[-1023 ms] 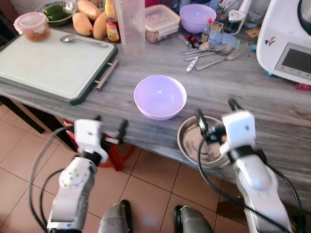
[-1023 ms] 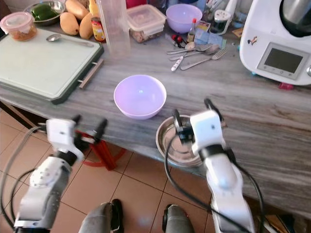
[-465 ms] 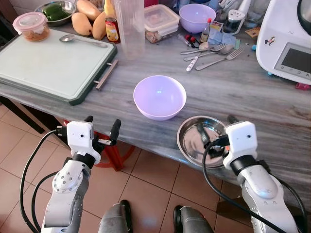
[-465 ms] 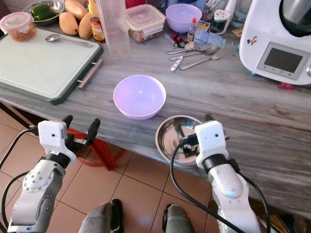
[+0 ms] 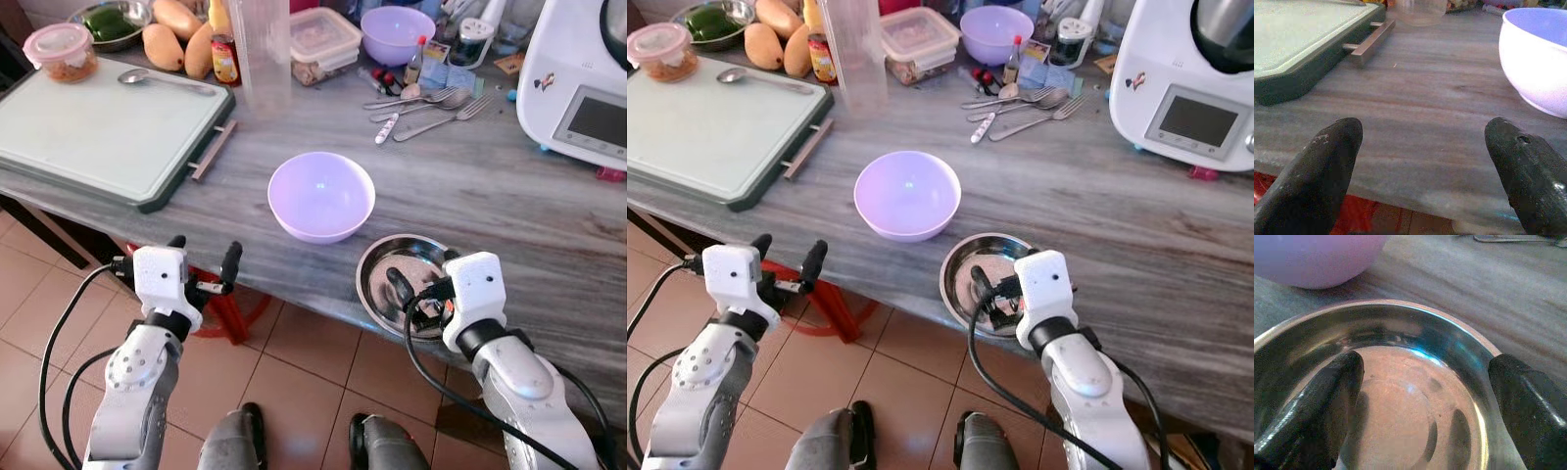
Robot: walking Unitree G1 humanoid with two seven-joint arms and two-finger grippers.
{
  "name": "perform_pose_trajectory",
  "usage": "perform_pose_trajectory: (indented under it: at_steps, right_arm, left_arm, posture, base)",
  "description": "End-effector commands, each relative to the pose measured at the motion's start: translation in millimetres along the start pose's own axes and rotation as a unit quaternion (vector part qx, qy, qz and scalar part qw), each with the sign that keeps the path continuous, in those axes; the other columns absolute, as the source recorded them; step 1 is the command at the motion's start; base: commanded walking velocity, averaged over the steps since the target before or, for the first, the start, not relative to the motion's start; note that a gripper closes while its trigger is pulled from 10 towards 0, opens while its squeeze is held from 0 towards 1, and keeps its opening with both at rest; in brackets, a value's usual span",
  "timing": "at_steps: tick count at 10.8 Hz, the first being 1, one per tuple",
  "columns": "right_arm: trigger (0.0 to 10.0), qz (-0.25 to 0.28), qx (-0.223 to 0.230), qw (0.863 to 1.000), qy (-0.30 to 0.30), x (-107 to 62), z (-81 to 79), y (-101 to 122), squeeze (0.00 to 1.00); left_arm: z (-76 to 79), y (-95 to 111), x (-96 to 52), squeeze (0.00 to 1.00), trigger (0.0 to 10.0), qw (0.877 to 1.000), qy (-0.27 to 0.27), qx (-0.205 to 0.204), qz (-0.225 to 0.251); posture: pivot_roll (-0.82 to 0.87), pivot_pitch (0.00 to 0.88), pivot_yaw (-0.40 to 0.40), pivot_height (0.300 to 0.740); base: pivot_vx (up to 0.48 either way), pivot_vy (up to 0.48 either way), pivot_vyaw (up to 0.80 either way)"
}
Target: Setting the table
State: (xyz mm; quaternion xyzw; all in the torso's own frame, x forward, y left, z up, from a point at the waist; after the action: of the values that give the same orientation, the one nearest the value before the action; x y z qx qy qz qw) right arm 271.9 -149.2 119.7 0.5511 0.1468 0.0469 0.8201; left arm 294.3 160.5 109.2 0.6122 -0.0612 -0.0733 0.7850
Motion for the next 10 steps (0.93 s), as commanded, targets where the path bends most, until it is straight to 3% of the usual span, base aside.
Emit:
perform_pose_trajectory:
  at_steps: [1,10]
  right_arm:
    - [10.0,-0.012,0.001,1.000,0.005,0.8,-0.3,-5,0.00]
    - [10.0,-0.013,0.051,0.994,0.092,30.3,-28.3,2,0.00]
  left_arm:
    - [0.1,4,-1.9,0.00,10.0,1.000,0.001,0.012,0.004]
    - [1.6,4,-5.7,0.00,10.0,1.000,0.005,0.013,-0.003]
  posture:
    - [-0.05,0.199,0.005,0.740]
    - [-0.01,0.227,0.009,0.740]
  base:
    - [0.000,0.000,0.00]
    - [0.000,0.000,0.00]
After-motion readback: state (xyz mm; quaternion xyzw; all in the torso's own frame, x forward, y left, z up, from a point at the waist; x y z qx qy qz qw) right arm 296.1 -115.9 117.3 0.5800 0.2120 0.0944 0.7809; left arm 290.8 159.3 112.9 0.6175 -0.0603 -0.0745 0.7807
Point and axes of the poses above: a point about 5 cm out from each wrist's last joint towards the gripper, its own x axis pointing out of the wrist towards the gripper, its own y axis along the axis of the wrist's last joint, z = x × y, the point moved 5 cm from there along x, pointing out of the wrist towards the gripper, and after that the axes turned 12 degrees about -x, right-handed, at the moved point
